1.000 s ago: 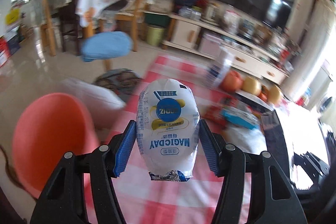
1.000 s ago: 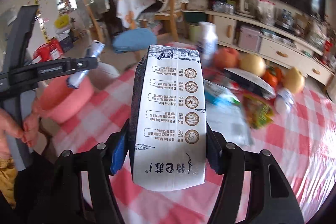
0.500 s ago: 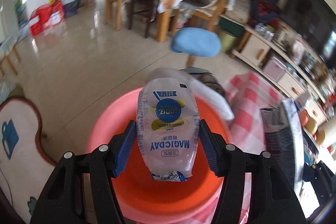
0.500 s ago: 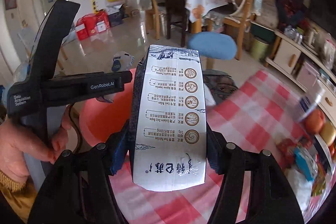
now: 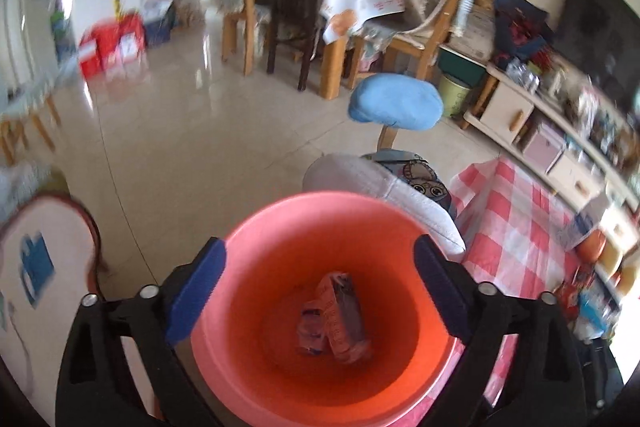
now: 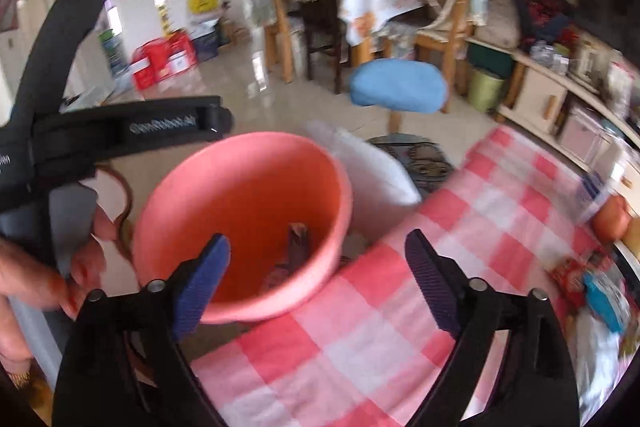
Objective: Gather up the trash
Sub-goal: 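Lower the blue-white carton into the pink bucket and open the right gripper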
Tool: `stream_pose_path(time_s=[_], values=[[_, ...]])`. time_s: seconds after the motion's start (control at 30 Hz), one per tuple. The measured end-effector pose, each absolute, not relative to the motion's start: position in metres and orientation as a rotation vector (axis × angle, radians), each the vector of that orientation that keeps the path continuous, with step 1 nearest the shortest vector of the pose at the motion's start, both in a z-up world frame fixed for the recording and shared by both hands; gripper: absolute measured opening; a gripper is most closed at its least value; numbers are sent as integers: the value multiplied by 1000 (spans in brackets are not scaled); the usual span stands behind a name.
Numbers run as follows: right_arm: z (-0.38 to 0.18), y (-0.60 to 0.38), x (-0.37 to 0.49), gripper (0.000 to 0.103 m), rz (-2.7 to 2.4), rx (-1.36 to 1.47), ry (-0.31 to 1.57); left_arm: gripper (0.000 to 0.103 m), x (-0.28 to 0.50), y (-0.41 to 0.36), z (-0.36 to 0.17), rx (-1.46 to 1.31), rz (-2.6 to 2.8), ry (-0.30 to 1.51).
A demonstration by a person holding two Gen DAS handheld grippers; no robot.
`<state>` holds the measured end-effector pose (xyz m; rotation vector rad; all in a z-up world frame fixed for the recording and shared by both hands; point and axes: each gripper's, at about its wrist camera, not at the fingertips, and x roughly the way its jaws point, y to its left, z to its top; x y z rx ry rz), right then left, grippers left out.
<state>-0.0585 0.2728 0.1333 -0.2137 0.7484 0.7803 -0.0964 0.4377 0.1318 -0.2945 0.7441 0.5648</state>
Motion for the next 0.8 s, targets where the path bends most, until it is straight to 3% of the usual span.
stream_pose_path(time_s=[0.3, 0.8], values=[[133, 178, -69, 97, 593, -163, 660, 95, -86, 349, 162, 9, 518, 638], [134, 82, -88, 99, 431, -155, 632, 96, -85, 255, 191, 81, 352, 536]])
